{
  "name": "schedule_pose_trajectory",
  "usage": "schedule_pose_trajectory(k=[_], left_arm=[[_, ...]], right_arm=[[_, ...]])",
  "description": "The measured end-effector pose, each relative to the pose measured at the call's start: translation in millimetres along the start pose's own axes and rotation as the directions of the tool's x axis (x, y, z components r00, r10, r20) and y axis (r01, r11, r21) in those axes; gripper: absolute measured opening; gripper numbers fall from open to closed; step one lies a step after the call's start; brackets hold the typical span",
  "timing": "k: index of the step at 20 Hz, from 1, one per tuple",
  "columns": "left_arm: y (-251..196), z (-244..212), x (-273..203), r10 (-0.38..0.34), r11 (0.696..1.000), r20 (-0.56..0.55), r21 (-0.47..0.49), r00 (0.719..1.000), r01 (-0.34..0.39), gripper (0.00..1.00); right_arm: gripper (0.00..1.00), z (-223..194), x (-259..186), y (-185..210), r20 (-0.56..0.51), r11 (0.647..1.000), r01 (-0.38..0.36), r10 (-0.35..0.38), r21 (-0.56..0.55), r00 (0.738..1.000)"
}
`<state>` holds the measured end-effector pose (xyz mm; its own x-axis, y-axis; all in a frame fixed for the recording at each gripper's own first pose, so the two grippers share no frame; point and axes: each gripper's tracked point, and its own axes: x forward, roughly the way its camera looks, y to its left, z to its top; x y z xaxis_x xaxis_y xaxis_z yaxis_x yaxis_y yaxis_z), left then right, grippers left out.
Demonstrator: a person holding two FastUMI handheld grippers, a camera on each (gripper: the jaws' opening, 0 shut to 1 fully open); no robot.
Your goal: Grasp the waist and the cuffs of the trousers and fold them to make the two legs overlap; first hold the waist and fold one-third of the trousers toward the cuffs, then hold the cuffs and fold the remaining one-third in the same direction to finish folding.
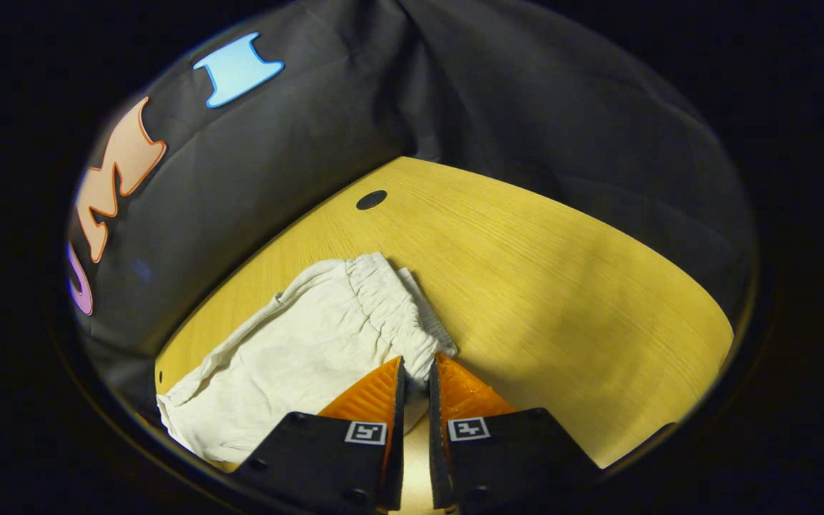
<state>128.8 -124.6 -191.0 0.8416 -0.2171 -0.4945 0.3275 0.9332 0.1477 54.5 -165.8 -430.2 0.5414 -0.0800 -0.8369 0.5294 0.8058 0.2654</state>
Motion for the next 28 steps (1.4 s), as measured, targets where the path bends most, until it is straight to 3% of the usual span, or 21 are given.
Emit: schedule_pose_trajectory(k=[3,4,6,11,18,23,28], left_arm=[[-2,5,0,0.0,1.0,0.018,0.0,1.0,0.0,0.95],[-2,7,-1,-0.001,1.0,0.026,-0.004,1.0,0.001,0.91],[4,6,0,0.0,1.0,0.037,-0.018,0.999,0.001,0.95],[41,-2,-2,0.008,0.999,0.054,-0.048,0.998,-0.006,0.96],[97,-31,-6,0.05,0.991,0.02,-0.127,0.999,-0.047,0.96],[127,-49,-12,0.07,0.986,0.007,-0.153,0.998,-0.068,0.96],[155,-69,-23,0.093,0.977,-0.019,-0.189,0.995,-0.095,0.96]], right_arm=[[0.17,10,-7,8,0.015,0.999,-0.034,0.034,0.024,0.999],[0.17,17,-11,13,0.031,0.998,-0.044,0.043,0.032,0.999],[0.17,29,-17,29,0.067,0.997,-0.071,0.069,0.033,0.995],[0.17,58,-54,79,0.166,0.99,-0.134,0.137,-0.033,0.977],[0.17,52,-94,164,0.199,0.966,-0.222,0.245,-0.13,0.949],[0.17,31,-122,225,0.201,0.932,-0.28,0.327,-0.231,0.923],[0.17,3,-145,289,0.164,0.869,-0.364,0.434,-0.334,0.886]])
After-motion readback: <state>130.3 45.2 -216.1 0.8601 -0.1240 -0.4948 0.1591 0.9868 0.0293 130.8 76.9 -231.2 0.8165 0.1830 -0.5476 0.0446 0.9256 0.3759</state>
